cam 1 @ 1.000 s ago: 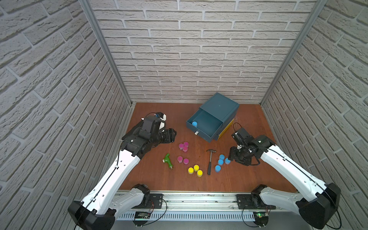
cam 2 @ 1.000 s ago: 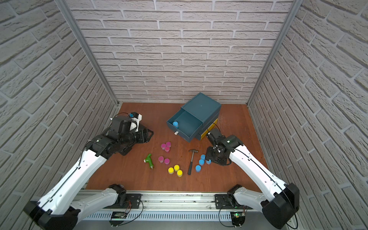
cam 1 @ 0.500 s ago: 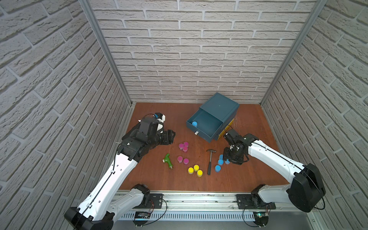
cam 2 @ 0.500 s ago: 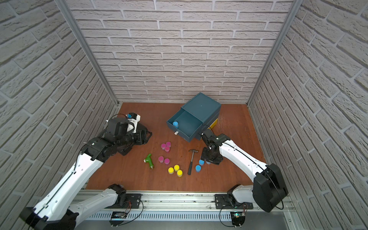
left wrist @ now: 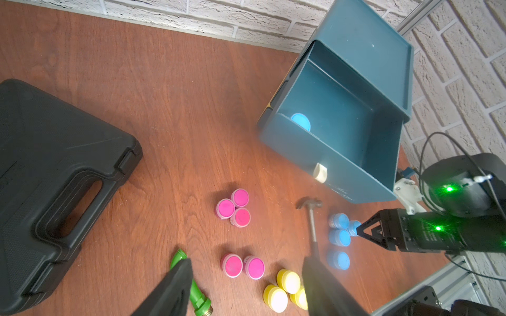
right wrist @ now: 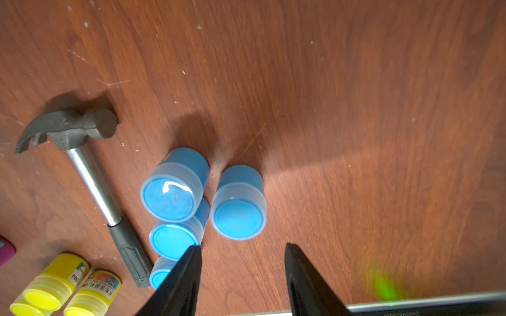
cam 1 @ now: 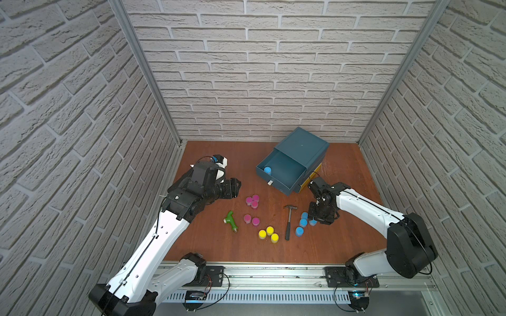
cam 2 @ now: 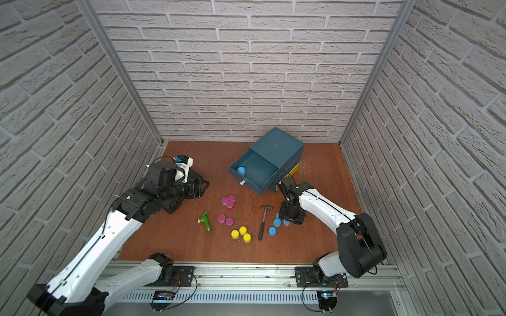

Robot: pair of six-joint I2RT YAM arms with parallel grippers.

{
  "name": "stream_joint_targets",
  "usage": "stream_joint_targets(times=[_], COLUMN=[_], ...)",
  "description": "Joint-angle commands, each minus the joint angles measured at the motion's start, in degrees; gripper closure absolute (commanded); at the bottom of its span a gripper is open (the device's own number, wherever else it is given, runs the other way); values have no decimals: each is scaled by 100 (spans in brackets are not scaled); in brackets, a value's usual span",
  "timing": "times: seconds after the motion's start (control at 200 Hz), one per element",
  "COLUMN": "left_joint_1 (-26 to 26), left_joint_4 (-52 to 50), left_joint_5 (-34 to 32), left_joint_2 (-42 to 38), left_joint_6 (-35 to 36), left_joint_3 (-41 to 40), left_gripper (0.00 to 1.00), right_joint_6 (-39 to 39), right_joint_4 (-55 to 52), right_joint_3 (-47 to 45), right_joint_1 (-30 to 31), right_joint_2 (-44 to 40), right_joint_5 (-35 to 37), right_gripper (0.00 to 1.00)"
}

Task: Put the paint cans in the drawer according to color
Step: Pick up the paint can at the center of the board.

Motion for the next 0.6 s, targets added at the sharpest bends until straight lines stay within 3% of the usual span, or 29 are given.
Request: stream_joint_targets(times=[0.0, 0.595], left_joint_1=[-12, -5], left_joint_4=[211, 233], left_joint_5=[-44, -10], left_joint_2=[45, 174], left_joint_6=[-36, -17], left_joint_3=[-4, 93], left_gripper=[31, 31], right_joint_6=[-144, -278], right_joint_4=[134, 395], right_joint_3=[-63, -198], right_joint_1=[-52, -185], right_joint_2=[84, 514], right_joint_5=[-62, 12], right_gripper=[45, 50])
